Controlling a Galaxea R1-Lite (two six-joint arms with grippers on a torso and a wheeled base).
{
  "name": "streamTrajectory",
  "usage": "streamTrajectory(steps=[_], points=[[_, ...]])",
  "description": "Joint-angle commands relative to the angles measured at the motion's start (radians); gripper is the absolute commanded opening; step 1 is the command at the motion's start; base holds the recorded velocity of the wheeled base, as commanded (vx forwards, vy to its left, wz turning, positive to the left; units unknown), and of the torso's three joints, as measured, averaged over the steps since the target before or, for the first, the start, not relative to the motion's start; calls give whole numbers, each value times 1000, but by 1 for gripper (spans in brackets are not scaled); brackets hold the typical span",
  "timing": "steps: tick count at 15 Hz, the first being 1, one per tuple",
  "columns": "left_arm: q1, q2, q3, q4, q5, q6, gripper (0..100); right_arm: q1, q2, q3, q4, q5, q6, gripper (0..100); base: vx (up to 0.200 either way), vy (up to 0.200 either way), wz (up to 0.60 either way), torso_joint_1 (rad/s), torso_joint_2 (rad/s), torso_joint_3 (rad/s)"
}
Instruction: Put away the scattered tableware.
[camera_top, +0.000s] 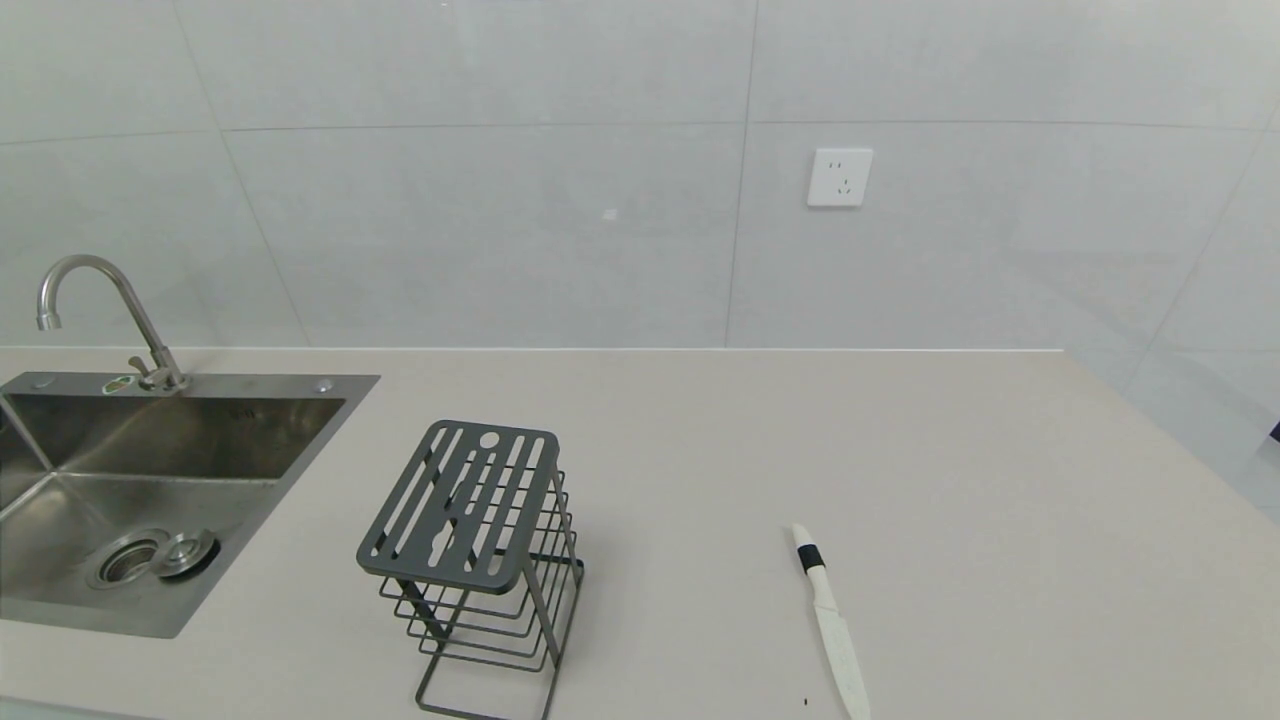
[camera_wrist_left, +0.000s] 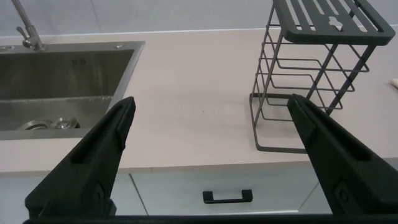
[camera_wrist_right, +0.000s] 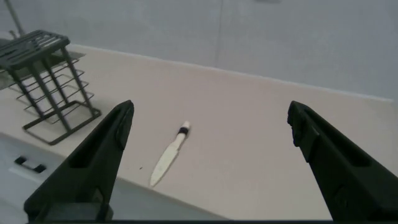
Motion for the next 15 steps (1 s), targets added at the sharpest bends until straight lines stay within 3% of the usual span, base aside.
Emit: streamTrajectory(steps=[1, 5, 8, 12, 15], points=[[0, 1, 0, 0, 0, 0, 100, 67, 252, -9, -5, 22, 15, 100, 0, 0, 0, 0, 0, 0], [0, 1, 0, 0, 2, 0, 100, 110, 557, 3, -60, 25, 10, 100, 0, 0, 0, 0, 0, 0], [0, 1, 0, 0, 2, 0, 100, 194, 710, 1, -186, 20, -23, 100, 0, 0, 0, 0, 0, 0], [0, 1, 0, -2, 2, 2, 100, 263, 862, -23, -257, 12, -99, 100, 0, 0, 0, 0, 0, 0], [0, 1, 0, 0, 2, 0, 100, 294, 954, -77, -269, -60, -112, 100, 0, 0, 0, 0, 0, 0]])
